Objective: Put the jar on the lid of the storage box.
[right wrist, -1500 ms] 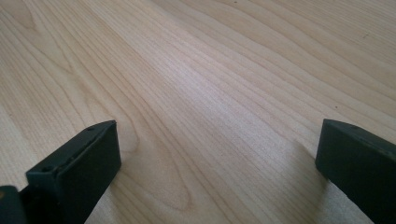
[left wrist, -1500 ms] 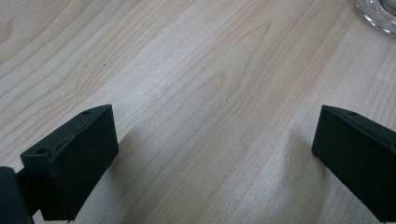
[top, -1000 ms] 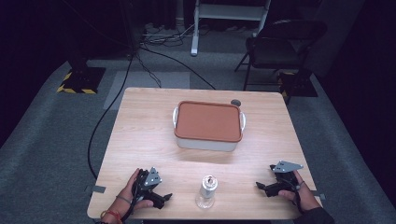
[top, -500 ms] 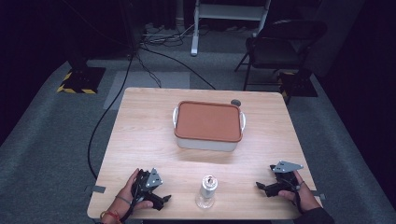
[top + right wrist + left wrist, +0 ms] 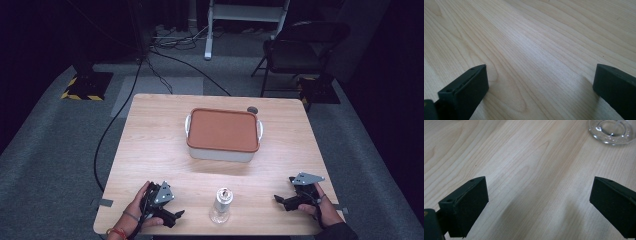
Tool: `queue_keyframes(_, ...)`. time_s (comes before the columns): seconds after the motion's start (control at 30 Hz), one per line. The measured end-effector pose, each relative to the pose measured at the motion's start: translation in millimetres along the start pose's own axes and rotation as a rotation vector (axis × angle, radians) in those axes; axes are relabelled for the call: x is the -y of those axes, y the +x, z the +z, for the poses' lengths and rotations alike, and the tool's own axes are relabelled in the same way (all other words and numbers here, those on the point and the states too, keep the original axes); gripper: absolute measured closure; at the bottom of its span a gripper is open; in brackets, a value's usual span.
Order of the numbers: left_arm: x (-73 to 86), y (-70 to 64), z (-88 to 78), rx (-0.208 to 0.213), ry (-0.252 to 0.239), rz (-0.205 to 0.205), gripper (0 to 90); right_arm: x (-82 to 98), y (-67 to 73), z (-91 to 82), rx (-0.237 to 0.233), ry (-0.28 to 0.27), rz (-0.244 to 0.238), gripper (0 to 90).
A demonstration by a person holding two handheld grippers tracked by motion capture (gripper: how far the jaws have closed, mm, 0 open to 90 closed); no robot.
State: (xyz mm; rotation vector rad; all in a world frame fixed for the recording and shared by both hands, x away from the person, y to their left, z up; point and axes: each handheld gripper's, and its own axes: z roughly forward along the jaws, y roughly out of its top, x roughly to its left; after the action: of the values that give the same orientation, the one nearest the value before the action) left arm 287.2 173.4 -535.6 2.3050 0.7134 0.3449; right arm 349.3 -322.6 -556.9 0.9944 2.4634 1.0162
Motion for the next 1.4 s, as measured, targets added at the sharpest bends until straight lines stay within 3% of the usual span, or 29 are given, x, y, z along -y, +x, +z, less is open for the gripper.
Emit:
queue_keyframes(0.47,-7.9,-7.3,-15.4,-0.004,-0.063,0.008,1.8,0.0,0.0,0.0,0.000,0.000,0.000,0.0)
queue_keyframes(1.4,-25.6,-31.9,-21.8,0.043,-0.105,0.062,1.9,0.0,0.0,0.0,0.000,0.000,0.000,0.0)
